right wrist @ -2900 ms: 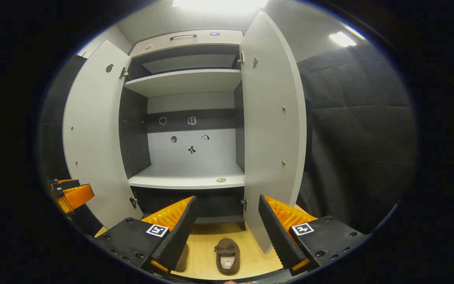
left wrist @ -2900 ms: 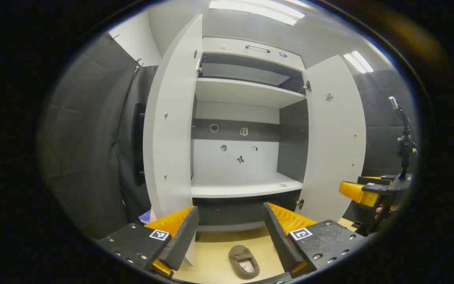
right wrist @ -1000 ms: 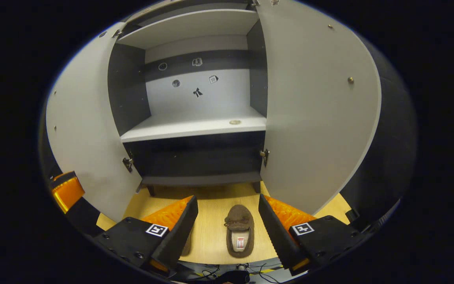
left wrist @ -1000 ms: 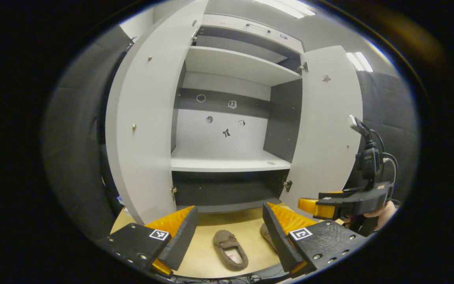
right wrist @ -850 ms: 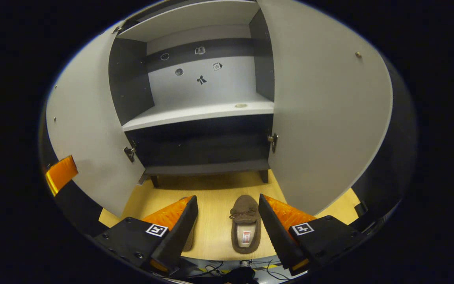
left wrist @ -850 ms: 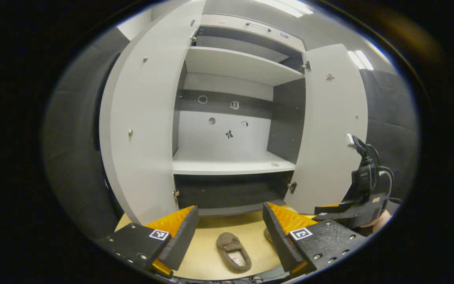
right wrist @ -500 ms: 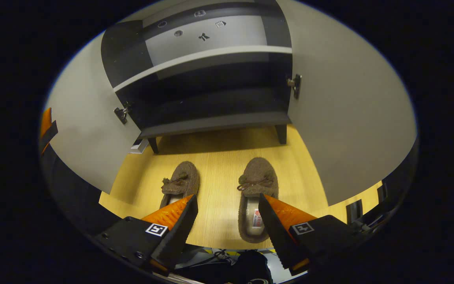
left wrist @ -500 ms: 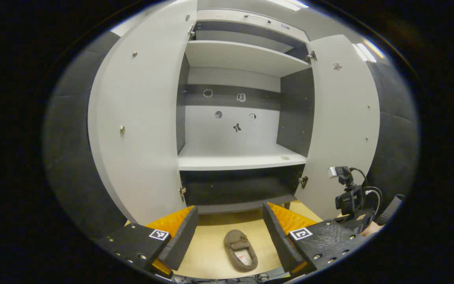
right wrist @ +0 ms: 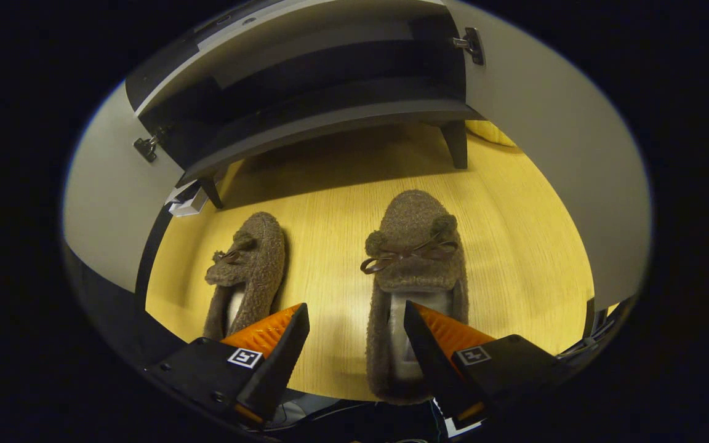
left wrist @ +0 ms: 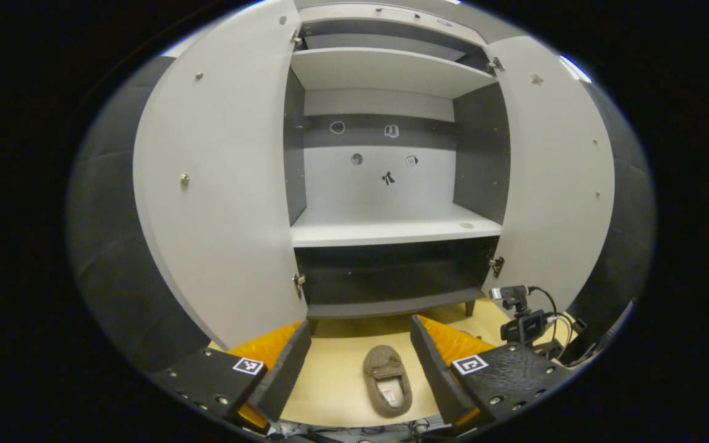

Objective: Grab one shoe with the right hand and put it into the shoe cabinet, grab the other shoe with the left hand and put it into the shoe cabinet; then close the right door with the right hand and the left door with the left hand.

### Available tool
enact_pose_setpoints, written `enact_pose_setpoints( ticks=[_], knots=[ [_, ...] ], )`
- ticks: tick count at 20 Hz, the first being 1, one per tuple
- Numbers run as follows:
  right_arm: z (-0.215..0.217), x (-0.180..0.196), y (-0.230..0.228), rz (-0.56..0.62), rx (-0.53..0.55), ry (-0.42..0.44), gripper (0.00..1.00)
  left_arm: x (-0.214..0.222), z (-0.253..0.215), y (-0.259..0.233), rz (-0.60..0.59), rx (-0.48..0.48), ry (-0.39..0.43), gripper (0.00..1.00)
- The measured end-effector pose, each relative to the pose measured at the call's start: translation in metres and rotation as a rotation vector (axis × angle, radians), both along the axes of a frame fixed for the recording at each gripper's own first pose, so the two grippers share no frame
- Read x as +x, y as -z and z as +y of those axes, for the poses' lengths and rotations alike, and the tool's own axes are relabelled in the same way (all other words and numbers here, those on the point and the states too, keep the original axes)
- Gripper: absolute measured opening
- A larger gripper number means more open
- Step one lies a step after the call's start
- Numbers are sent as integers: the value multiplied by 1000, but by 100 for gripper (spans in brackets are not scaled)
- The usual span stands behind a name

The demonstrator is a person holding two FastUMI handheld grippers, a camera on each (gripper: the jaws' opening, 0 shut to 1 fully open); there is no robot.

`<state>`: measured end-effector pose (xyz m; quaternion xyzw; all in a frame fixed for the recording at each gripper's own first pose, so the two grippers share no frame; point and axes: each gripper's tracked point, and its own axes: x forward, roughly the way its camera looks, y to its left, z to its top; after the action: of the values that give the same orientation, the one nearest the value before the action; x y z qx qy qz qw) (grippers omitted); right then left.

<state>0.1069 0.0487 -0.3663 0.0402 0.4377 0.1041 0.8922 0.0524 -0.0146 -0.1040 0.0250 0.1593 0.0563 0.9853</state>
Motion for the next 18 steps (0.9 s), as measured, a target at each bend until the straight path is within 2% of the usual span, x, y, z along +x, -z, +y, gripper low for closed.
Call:
enact_pose_setpoints(
  ticks=[3,4,5,8,9,10,11,12,13,14,15,17,18],
  knots=[
    [-2,19,8,-35,-52,2,98,-3,-3,8,26,12,-24,94],
    [-1,22,14,-31,-74,-13,98,-5,-2,10,33,14,-39,99],
    [0,28,18,-37,-99,-25,93,-7,0,8,26,15,-62,94],
    [-2,42,24,-76,-159,-9,93,-9,1,7,24,13,-101,94],
    [-4,43,25,-74,-176,1,98,-10,4,7,31,26,-120,94],
    [-9,45,24,-83,-203,11,97,-11,6,8,36,37,-135,99],
    [-15,47,27,-85,-234,17,90,-13,8,9,40,45,-150,94],
    [-19,47,27,-88,-254,19,68,-13,11,9,42,50,-166,94],
    [-24,49,27,-91,-266,21,57,-13,13,7,41,53,-181,94],
    [-26,46,26,-87,-267,12,41,-12,17,9,40,53,-195,94],
    [-24,46,27,-83,-265,-5,36,-12,19,9,39,50,-205,94],
    [-24,43,22,-76,-256,-38,34,-11,17,11,47,42,-215,94],
    [-22,42,24,-64,-255,-46,13,-11,17,12,46,39,-213,94]
  ],
)
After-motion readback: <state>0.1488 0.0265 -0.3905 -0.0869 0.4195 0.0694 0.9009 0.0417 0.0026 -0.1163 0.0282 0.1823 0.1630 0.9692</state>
